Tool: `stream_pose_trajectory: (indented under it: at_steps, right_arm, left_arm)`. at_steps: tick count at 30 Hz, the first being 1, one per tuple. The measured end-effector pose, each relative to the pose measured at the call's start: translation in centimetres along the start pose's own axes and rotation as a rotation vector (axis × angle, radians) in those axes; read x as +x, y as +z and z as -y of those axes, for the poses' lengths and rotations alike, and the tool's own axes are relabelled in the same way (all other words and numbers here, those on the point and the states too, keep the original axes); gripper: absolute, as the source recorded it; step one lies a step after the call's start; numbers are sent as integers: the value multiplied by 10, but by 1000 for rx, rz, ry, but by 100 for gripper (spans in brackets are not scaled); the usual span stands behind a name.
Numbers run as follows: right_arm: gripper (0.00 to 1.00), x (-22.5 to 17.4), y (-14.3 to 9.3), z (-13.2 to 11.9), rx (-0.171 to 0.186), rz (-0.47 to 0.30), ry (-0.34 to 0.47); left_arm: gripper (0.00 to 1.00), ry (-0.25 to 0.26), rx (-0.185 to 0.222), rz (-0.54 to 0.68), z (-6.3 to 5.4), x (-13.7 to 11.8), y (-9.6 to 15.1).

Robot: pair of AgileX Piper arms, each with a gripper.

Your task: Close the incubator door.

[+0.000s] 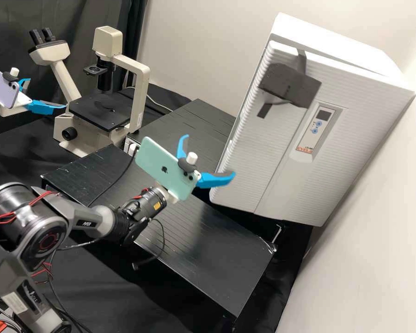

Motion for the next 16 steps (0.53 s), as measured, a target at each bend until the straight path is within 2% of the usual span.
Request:
stream_pose_trajectory:
  at_steps: [6,9,14,16]
  right_arm:
    - [100,1,1,8,1,10,-28]
    - [100,-3,3,13,16,11,-26]
    - [100,-11,8,19,101,-55,-20]
    - [100,-13,11,19,142,-55,-17]
  left_arm:
    - [100,0,0,0,0,0,0]
    - [100,0,0,0,0,0,0]
    - [100,0,0,0,0,0,0]
    - [100,0,0,0,0,0,0]
